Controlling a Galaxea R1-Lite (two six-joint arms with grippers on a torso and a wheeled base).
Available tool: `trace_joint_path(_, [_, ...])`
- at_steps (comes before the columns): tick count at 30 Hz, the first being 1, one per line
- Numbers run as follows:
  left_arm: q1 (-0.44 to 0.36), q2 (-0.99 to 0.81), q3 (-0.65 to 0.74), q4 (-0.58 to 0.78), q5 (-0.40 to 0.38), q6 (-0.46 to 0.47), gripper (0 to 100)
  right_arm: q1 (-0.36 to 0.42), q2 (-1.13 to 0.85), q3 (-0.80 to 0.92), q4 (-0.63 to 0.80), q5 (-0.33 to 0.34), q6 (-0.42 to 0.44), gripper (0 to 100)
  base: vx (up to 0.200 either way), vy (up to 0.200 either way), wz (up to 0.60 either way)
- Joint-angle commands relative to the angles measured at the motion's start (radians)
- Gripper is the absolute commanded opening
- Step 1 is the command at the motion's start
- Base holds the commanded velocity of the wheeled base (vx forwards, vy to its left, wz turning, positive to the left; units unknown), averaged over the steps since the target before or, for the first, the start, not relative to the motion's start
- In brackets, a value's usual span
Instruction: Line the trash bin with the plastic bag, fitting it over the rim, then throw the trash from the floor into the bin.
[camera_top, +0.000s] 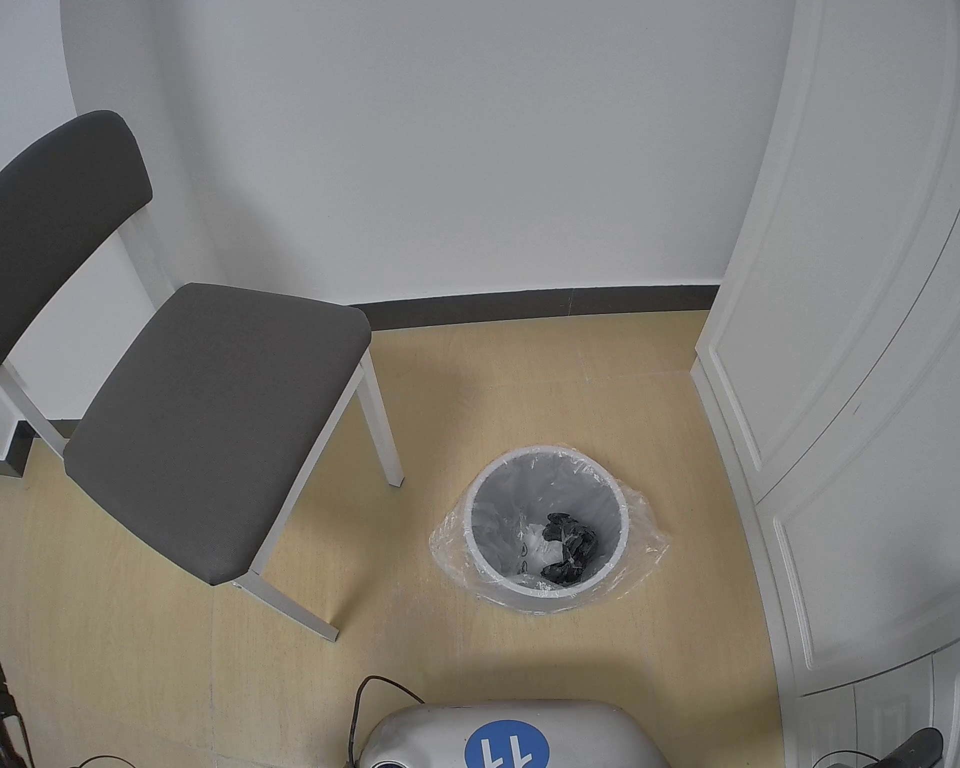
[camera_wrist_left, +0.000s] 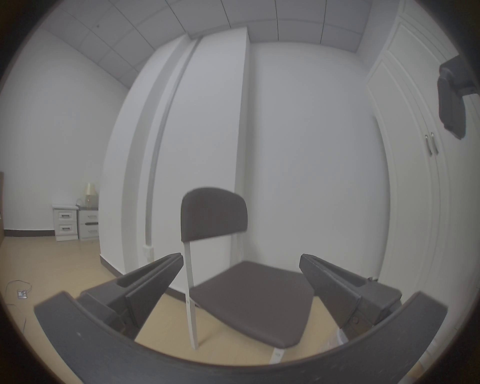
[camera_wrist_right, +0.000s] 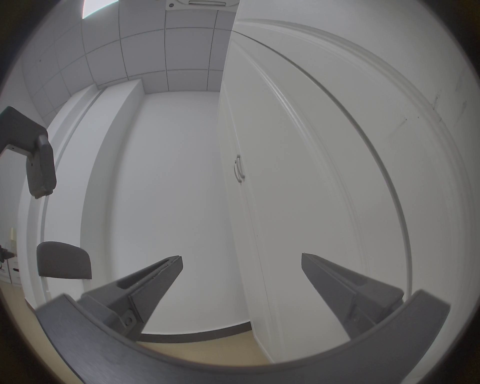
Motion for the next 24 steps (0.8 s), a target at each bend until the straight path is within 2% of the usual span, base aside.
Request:
trace_joint_path(1, [-0.007,-0.044,0.017,0.086,-0.03,-0.021,100,0.0,-0.011,0.017,0.045,0.009,-0.005,100,0.0,0.0,0.0])
trace_joint_path(3, [-0.007,-0.044,0.017,0.17,-0.031,0.003,100,0.0,-0.011,0.017,0.117,0.026,-0.035,100,0.0,0.0,0.0])
trace_joint_path(7, [-0.007,-0.044,0.017,0.256,-0.033,0.029,100,0.0,-0.011,0.017,0.211,0.058,-0.075,100,0.0,0.0,0.0])
trace_joint_path(13, [-0.007,-0.044,0.017,0.416,-0.033,0.035,100,0.0,-0.011,0.017,0.275,0.058,-0.074,100,0.0,0.0,0.0])
trace_joint_path(20, [-0.005,-0.044,0.017,0.417,-0.047,0.038,100,-0.001,-0.011,0.017,0.324,0.055,-0.077,100,0.0,0.0,0.0])
trace_joint_path(24, [-0.005,-0.044,0.017,0.419,-0.126,0.034,100,-0.001,-0.011,0.017,0.36,0.05,-0.077,100,0.0,0.0,0.0])
